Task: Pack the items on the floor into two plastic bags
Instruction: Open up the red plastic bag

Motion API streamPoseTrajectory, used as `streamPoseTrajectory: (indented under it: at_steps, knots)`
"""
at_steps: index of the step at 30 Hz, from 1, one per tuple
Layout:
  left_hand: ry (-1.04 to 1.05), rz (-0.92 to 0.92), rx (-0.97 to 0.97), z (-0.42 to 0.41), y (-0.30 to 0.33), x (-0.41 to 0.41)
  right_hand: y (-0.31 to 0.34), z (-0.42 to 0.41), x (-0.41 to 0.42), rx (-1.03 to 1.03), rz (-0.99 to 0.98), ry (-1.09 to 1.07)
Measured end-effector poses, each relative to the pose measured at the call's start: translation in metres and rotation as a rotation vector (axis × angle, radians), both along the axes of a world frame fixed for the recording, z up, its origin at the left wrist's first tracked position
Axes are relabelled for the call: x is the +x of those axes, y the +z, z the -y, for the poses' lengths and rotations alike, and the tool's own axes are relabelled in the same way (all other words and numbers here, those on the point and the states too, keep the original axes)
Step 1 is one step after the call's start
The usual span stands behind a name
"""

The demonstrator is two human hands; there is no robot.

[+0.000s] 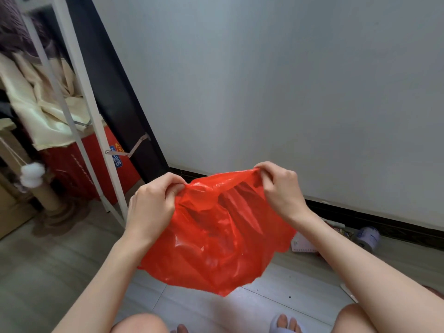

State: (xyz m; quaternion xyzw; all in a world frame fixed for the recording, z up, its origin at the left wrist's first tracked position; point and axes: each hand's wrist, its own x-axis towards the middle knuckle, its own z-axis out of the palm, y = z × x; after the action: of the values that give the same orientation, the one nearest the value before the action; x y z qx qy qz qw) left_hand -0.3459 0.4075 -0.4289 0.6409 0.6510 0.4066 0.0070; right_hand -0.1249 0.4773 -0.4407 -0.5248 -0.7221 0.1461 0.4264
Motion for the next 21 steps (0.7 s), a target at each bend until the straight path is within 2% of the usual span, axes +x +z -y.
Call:
streamPoseTrajectory:
  at_steps: [2,4,8,10,12,15,17,21]
  knots:
    - [0.096,-0.183,0.011,-0.003,0.0,-0.001,0.005,0.001,-0.002,-0.06,-0.052,0.015]
    - [0.068,-0.255,0.089,-0.006,-0.001,0.002,0.012,0.003,-0.004,-0.16,-0.138,0.074]
    - [-0.424,-0.194,0.086,-0.006,-0.004,0.03,0.015,0.008,-0.001,-0.554,-0.409,0.365]
    - [-0.523,-0.149,0.061,-0.008,-0.007,0.041,0.015,0.011,-0.002,-0.657,-0.465,0.463]
    - [-0.496,-0.106,0.073,-0.01,-0.012,0.045,0.015,0.007,-0.002,-0.561,-0.372,0.386]
    - [-0.38,-0.186,0.119,-0.013,-0.016,0.043,0.008,0.0,0.003,-0.279,-0.046,0.136]
    - [-0.234,-0.211,0.118,-0.014,-0.015,0.041,0.001,0.0,0.005,-0.165,-0.013,0.082]
    - [0.043,0.066,0.068,-0.015,-0.012,0.036,0.001,0.012,-0.002,0.071,0.054,0.04]
